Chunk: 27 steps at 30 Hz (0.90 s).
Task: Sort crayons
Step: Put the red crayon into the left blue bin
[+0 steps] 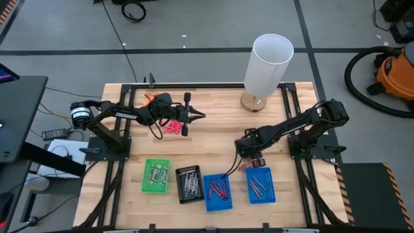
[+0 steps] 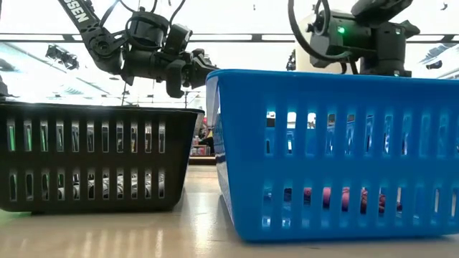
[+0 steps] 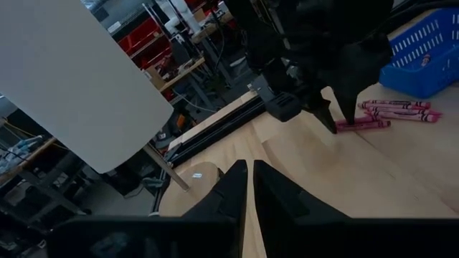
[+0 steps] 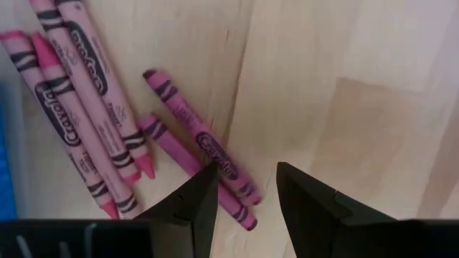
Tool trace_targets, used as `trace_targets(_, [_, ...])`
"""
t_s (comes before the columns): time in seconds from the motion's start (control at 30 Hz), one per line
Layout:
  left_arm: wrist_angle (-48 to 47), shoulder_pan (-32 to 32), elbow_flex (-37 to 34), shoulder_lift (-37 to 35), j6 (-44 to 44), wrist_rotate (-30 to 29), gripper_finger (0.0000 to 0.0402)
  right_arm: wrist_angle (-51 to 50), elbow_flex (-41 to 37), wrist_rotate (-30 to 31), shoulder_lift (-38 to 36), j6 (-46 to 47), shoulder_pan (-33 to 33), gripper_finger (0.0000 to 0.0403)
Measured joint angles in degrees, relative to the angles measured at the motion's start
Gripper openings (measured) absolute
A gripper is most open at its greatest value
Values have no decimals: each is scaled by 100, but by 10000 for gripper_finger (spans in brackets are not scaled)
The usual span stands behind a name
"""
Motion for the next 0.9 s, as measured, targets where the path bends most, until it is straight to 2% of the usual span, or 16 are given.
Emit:
trace_targets(0.43, [2,0,0,0,24,-1,34,570,-252,112,-6,-301,6,151])
trace_targets(0.6, [2,0,0,0,22,-1,34,834,-465,-95,-46,-385,-177,149])
trace_targets(0.9, [-354,-218,2,0,645,-70,34,898,-509,-445,-35,-810,-541,114])
